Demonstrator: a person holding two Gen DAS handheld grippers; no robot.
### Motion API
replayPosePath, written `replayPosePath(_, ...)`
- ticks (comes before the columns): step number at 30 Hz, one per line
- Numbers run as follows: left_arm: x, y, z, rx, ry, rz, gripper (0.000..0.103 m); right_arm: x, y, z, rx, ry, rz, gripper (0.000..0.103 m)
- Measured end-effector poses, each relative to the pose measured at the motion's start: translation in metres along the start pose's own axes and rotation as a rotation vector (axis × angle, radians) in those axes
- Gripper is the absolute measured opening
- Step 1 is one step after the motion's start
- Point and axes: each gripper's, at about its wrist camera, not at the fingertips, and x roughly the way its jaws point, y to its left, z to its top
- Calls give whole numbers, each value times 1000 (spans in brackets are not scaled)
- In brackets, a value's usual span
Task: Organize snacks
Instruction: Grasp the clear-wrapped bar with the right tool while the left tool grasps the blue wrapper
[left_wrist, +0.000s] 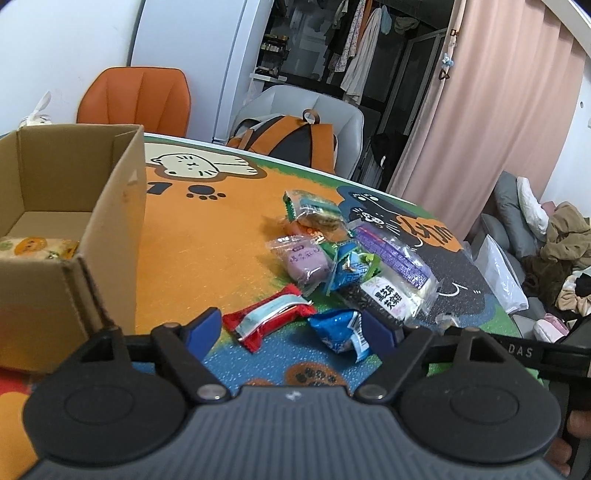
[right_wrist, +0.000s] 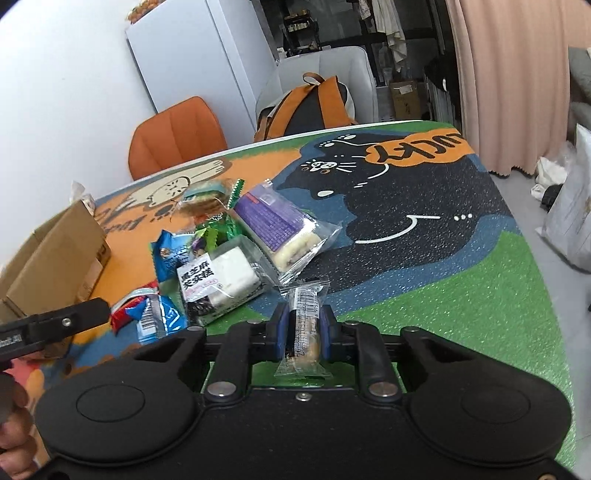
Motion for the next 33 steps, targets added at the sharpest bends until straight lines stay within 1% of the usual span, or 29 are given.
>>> replayPosePath(6, 10, -13, 0, 23, 9, -24, 79, -5, 1, -6, 16, -4, 24, 19)
replayPosePath(11, 18, -29, 1, 48, -3, -52, 69, -6, 2, -8, 18, -1, 43, 19)
replayPosePath(16, 34, -35, 0, 57, 20, -45, 67, -9, 3, -10, 15, -4, 52, 19)
replayPosePath(18, 40, -37, -1, 65, 36, -26, 61, -9, 3, -10, 17, -2, 53, 19)
replayPosePath(20, 45, -36, -4, 56, 62, -21, 52, -10, 3, -10, 20, -4, 53, 19)
replayPosePath(21, 46, -34, -5, 48, 74, -26, 51, -11, 3, -10, 20, -6, 56, 19)
replayPosePath(23, 46, -36, -7, 64, 65, -20, 50, -12, 4, -10, 20, -8, 61, 19)
replayPosePath(24, 46, -37, -8, 76, 63, -16, 47, -12, 5, -9, 19, -7, 61, 19)
replayPosePath(25, 46, -38, -8, 76, 64, -21, 38, -12, 6, -9, 18, -6, 60, 19)
replayPosePath(26, 45, -37, -8, 68, 66, -28, 35, -12, 7, -9, 17, -5, 60, 19)
replayPosePath(29, 40, -35, -8, 62, 54, -38, 30, -14, 12, -9, 11, -11, 56, 19)
replayPosePath(33, 28, -33, -7, 60, 33, -51, 29, -20, 18, -7, 5, -25, 52, 19)
